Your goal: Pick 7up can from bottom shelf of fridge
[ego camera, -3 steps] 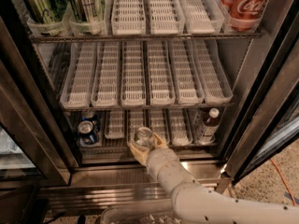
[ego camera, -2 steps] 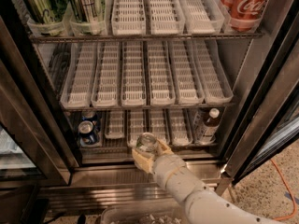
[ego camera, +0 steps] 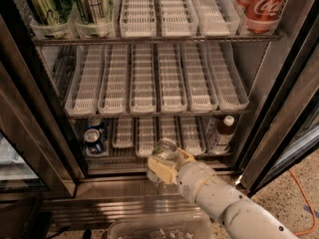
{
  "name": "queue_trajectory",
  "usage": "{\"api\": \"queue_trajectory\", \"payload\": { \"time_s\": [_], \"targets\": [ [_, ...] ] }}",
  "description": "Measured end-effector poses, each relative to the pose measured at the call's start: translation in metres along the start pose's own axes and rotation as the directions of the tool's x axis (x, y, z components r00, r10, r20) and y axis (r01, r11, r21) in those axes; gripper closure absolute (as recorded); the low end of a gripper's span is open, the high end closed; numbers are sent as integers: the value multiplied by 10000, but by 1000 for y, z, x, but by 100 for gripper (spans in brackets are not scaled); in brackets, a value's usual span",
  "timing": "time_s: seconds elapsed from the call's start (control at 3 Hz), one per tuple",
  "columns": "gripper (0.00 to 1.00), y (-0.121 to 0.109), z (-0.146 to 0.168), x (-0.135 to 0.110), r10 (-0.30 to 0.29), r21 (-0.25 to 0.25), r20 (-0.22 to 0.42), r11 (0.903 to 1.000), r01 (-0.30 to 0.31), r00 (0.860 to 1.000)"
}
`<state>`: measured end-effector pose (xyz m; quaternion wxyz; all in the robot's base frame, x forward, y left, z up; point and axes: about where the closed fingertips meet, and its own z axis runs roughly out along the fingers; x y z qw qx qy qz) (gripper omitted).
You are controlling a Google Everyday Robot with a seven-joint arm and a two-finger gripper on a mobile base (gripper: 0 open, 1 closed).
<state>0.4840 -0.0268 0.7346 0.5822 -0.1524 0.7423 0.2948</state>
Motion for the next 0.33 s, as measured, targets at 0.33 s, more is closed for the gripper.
{"api": "queue_trajectory", "payload": {
  "time_s": [0.33],
  "targets": [
    [100,13,-2,14,-28,-519,-582,9987,-3,9983]
  ]
}}
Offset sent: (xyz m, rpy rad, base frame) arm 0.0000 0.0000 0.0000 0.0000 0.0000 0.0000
